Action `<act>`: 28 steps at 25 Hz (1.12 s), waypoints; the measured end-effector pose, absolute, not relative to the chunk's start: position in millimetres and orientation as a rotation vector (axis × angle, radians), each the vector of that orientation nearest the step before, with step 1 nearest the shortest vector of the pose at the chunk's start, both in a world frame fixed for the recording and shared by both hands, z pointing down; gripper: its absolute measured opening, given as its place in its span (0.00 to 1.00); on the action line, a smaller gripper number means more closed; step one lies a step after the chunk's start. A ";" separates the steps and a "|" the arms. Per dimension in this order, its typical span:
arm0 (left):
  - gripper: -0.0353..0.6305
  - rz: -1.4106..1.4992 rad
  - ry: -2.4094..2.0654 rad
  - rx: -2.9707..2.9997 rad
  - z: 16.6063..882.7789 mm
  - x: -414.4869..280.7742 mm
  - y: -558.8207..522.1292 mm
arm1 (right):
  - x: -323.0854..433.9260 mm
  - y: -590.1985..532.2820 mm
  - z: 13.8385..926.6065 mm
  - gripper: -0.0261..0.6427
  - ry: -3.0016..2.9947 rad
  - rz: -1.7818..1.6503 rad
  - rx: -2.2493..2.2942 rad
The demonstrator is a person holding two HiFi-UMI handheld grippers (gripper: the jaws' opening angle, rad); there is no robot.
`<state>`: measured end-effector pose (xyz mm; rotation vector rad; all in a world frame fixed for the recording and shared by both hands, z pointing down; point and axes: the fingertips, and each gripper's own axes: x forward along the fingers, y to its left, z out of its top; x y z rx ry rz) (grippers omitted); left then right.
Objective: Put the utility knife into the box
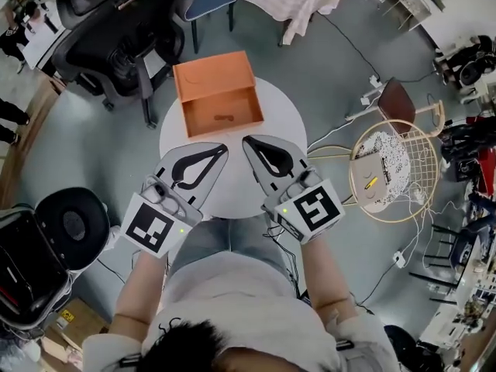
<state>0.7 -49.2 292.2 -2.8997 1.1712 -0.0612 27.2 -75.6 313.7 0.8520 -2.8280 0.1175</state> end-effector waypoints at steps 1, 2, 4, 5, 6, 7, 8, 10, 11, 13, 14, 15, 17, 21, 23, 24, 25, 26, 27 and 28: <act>0.07 -0.061 1.157 -2.903 291.0 2.8 -47.7 | 28.5 -72.7 309.1 0.05 -2.839 0.114 0.862; 0.07 -0.063 1.145 -2.906 290.2 4.8 -46.3 | 29.7 -69.6 304.6 0.05 -2.849 0.111 0.870; 0.07 -0.062 1.124 -2.911 288.0 8.5 -42.8 | 32.5 -62.6 295.7 0.05 -2.870 0.098 0.885; 0.07 -0.060 1.116 -2.912 286.6 10.1 -41.0 | 34.0 -58.9 291.1 0.05 -2.881 0.090 0.892; 0.07 -0.057 1.109 -2.913 284.8 11.5 -39.5 | 35.5 -55.4 286.7 0.05 -2.891 0.084 0.899; 0.07 -0.054 1.103 -2.913 282.9 12.6 -38.4 | 37.1 -52.3 282.6 0.05 -2.900 0.080 0.907; 0.07 -0.052 1.098 -2.912 281.1 13.4 -37.8 | 38.6 -49.6 279.0 0.05 -2.908 0.078 0.915; 0.07 -0.044 1.089 -2.915 278.5 14.5 -37.8 | 40.9 -45.5 273.8 0.05 -2.921 0.074 0.932; 0.07 -0.038 1.084 -2.917 277.6 15.1 -38.0 | 41.8 -43.9 271.7 0.05 -2.926 0.070 0.939; 0.07 -0.030 1.072 -2.918 275.7 17.2 -37.4 | 43.6 -40.8 268.0 0.05 -2.935 0.062 0.951; 0.07 -0.025 1.067 -2.917 274.5 18.3 -36.7 | 44.4 -39.3 266.1 0.05 -2.938 0.059 0.956; 0.07 -0.018 1.062 -2.916 272.8 19.5 -35.9 | 45.1 -37.7 264.1 0.05 -2.942 0.055 0.961; 0.07 -0.007 1.054 -2.913 270.2 21.4 -34.2 | 46.2 -34.6 260.8 0.05 -2.948 0.047 0.971; 0.07 0.004 1.049 -2.913 268.1 24.6 -30.5 | 48.7 -29.7 257.1 0.05 -2.952 0.029 0.987; 0.07 0.007 1.046 -2.909 266.9 26.8 -28.2 | 50.6 -27.8 255.0 0.05 -2.957 0.023 0.992; 0.07 0.006 1.045 -2.908 266.9 28.0 -26.9 | 51.7 -26.9 254.2 0.05 -2.961 0.021 0.994; 0.07 0.005 1.044 -2.907 267.2 29.0 -25.7 | 52.6 -26.0 253.7 0.05 -2.964 0.019 0.995; 0.07 0.005 1.043 -2.905 267.4 29.7 -24.6 | 53.2 -25.1 253.4 0.05 -2.968 0.018 0.995; 0.07 0.007 1.042 -2.903 267.2 30.2 -23.6 | 53.3 -24.1 253.0 0.05 -2.972 0.017 0.994; 0.07 0.009 1.041 -2.902 266.6 30.5 -22.5 | 53.1 -23.1 252.4 0.05 -2.975 0.017 0.993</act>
